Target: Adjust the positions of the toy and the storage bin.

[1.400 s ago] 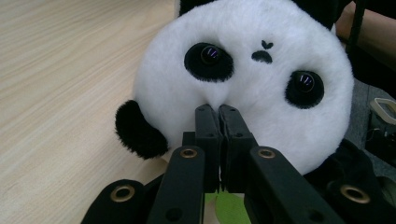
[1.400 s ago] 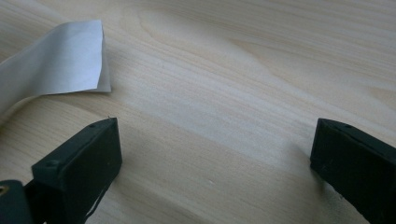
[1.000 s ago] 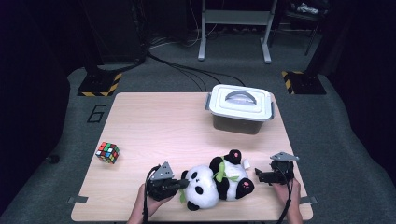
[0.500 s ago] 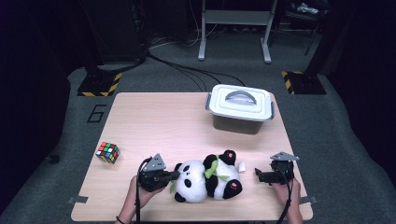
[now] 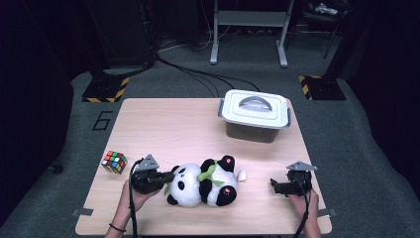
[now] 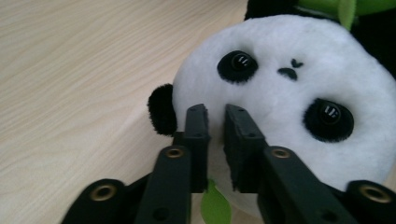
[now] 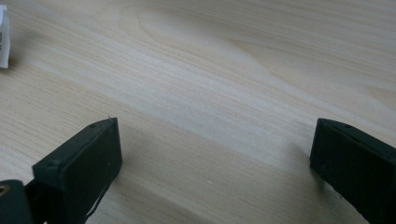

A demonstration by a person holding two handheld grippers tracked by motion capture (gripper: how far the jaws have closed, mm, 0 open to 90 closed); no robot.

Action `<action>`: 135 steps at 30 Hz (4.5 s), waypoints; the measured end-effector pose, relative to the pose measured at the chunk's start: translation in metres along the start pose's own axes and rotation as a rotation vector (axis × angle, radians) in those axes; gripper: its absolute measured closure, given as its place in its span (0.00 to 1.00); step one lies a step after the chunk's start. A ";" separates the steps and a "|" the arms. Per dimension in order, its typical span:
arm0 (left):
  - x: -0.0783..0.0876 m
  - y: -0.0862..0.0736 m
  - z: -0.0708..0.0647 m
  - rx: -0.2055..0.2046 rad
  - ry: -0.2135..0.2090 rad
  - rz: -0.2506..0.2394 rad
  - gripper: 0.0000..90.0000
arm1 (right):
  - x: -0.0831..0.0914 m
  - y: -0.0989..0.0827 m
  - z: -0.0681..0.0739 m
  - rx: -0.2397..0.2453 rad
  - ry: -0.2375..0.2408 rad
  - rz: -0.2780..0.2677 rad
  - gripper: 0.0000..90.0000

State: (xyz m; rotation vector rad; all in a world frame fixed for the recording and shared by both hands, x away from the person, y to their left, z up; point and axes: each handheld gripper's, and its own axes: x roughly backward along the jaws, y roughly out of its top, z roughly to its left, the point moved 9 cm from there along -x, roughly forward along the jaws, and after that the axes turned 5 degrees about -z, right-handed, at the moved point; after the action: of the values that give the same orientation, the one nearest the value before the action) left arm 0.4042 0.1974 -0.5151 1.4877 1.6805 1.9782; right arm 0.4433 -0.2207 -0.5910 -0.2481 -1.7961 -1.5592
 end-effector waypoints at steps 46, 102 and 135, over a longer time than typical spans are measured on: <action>-0.047 0.046 -0.107 -0.035 -0.044 -0.036 0.48 | 0.000 0.000 0.000 -0.006 -0.002 0.000 0.02; -0.012 0.022 -0.063 -0.044 0.019 -0.016 0.79 | 0.000 0.000 -0.002 0.001 -0.010 -0.001 0.02; 0.008 0.021 -0.048 -0.011 0.093 -0.041 0.28 | 0.000 0.000 -0.002 -0.007 -0.012 -0.004 0.02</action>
State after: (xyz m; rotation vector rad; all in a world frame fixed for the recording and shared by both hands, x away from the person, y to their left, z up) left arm 0.3744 0.1633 -0.4871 1.3661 1.7181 2.0617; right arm 0.4441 -0.2221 -0.5908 -0.2579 -1.8021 -1.5700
